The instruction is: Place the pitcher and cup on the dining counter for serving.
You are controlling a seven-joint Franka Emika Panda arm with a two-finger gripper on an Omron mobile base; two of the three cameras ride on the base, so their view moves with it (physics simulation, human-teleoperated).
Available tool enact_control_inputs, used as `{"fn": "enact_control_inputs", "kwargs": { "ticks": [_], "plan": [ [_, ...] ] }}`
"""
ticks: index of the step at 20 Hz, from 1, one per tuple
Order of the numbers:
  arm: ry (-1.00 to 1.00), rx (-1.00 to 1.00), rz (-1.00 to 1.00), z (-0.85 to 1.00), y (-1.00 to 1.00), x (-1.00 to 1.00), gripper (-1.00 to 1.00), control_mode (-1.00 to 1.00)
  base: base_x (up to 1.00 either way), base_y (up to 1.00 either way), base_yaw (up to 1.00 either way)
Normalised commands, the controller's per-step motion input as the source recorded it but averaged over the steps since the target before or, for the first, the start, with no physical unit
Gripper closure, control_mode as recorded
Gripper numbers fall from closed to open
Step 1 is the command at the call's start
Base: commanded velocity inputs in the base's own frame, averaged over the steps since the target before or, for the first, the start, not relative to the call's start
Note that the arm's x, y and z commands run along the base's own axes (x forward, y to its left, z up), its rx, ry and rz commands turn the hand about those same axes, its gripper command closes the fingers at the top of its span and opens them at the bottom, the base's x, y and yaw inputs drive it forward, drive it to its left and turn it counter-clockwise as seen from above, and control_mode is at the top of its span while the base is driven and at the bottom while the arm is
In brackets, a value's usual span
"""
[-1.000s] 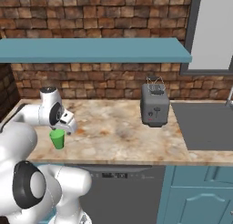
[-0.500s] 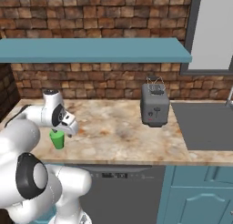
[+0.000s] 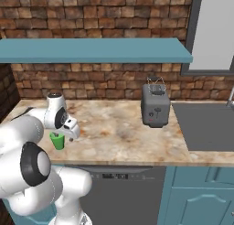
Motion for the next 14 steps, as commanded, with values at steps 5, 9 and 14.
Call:
{"fn": "enact_control_inputs", "kwargs": {
  "ticks": [5,9,14],
  "plan": [
    [0.02,0.00,0.00,-0.25,0.00,0.00,-1.00,-1.00,0.00,0.00,0.00],
    [0.00,0.00,0.00,-0.21,0.00,0.00,-1.00,-1.00,0.00,0.00,0.00],
    [0.00,0.00,0.00,-0.14,0.00,0.00,1.00,-1.00,0.00,0.00,0.00]
  ]
}}
